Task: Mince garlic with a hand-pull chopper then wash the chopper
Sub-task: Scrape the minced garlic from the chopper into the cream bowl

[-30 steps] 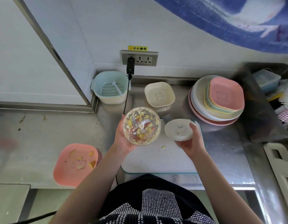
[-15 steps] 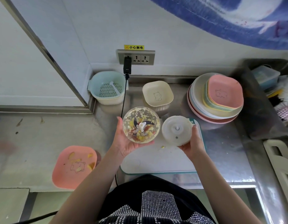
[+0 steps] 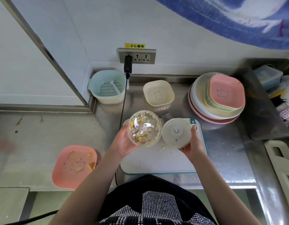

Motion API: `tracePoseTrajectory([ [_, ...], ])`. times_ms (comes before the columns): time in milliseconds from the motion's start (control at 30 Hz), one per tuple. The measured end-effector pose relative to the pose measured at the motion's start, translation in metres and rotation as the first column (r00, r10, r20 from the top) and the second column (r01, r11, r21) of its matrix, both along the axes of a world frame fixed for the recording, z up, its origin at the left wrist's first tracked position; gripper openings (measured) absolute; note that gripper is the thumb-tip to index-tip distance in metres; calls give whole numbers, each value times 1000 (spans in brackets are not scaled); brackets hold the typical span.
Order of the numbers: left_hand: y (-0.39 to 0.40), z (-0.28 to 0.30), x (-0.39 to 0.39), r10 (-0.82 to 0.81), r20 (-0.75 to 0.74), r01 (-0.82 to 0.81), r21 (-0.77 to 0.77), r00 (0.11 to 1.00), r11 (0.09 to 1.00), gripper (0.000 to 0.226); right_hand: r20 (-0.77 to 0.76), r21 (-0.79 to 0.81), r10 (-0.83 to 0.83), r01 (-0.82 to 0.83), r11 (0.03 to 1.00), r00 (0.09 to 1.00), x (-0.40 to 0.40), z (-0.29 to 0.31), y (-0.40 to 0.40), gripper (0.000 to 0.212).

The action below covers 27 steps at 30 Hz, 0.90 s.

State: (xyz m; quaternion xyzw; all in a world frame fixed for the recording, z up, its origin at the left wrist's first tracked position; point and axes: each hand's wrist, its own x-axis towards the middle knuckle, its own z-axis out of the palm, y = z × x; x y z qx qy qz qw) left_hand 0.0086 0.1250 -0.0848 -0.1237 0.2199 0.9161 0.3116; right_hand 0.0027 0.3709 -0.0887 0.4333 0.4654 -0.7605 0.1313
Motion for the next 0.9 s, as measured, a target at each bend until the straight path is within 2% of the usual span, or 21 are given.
tracePoseTrajectory([
  [100,1,3,3,7,-58,-9,-33,998,999,76,14,-21,-7,7,1000,1000,2,0,-1,53],
  [233,2,8,3,0,-71,-5,-62,997,998,71,25,-30,-34,35,999,999,2,0,1,53],
  [333,2,5,3,21,-56,-26,-89,998,996,73,7,-41,-59,60,997,998,2,0,4,51],
  [433,0,-2,2,48,4,-47,-98,999,994,86,-3,-37,-138,138,990,990,3,3,12,42],
  [500,-2,-8,0,63,42,-58,-122,997,991,91,3,-8,-223,223,975,975,4,3,21,50],
  [600,-2,-11,-4,142,171,-86,-302,975,950,90,23,141,-398,391,909,917,8,7,46,58],
  [667,-1,-11,-8,214,255,-74,-468,943,881,75,31,222,-451,434,873,892,13,11,64,59],
  [767,3,-6,-11,215,295,6,-601,931,799,49,66,360,-441,391,847,895,21,10,86,58],
  [900,12,-4,-14,190,290,63,-681,938,730,44,84,438,-400,327,837,913,23,8,98,53],
])
